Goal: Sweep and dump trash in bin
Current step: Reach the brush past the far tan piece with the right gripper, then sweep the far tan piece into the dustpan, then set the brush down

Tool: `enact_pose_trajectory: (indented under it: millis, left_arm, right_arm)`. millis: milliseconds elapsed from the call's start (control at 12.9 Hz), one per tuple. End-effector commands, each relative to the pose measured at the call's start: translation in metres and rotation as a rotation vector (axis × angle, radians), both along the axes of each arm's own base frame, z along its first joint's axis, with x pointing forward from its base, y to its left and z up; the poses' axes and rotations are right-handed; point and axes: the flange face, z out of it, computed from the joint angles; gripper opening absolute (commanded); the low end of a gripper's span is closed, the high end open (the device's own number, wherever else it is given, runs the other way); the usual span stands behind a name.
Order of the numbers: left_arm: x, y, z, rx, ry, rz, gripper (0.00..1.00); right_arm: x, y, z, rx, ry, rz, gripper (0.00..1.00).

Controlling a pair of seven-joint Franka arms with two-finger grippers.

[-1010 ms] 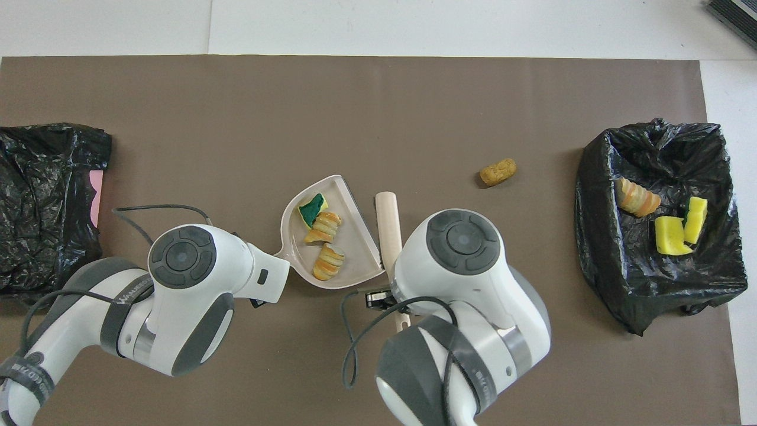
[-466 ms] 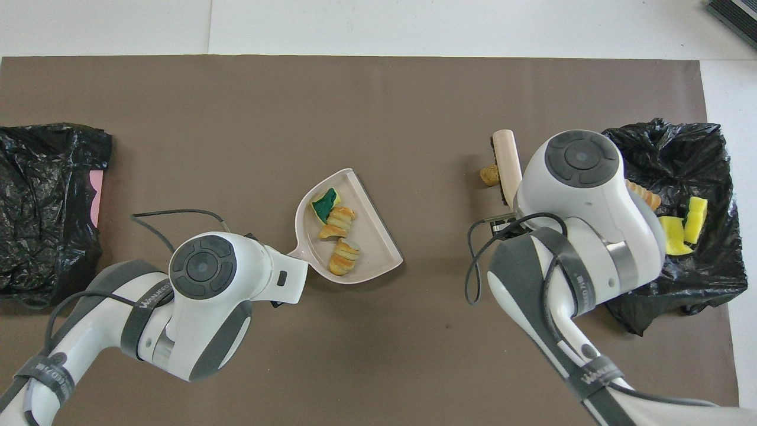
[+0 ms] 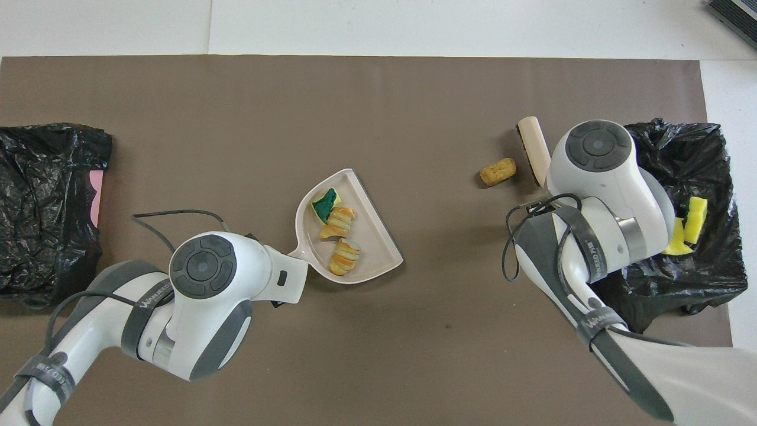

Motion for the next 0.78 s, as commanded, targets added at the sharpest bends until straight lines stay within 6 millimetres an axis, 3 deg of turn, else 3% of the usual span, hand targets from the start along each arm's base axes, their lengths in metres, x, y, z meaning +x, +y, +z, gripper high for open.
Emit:
enact_pose_trajectory:
  millis: [0,233,311,699]
  left_arm:
    - [0.002,-0.002,0.004,-0.016,-0.007,0.016,0.0]
    - [-0.001,-0.001,0.002,-0.01,0.003,0.011,0.0]
    - [-0.002,0.0,0.002,-0.007,0.008,0.011,0.0]
    - [-0.018,0.008,-0.001,0.057,0.116,0.005,0.0]
  right_arm:
    - [0.004,0.019,-0.006,0.01,0.002,0.048,0.0]
    - [-0.013,0.079,-0.011,0.122,0.045,0.051,0.0]
    - [-0.024,0.109,-0.012,0.167,0.06,0.061,0.0]
    - [-0.066,0.202,-0.011,0.286,0.105,0.065,0.0]
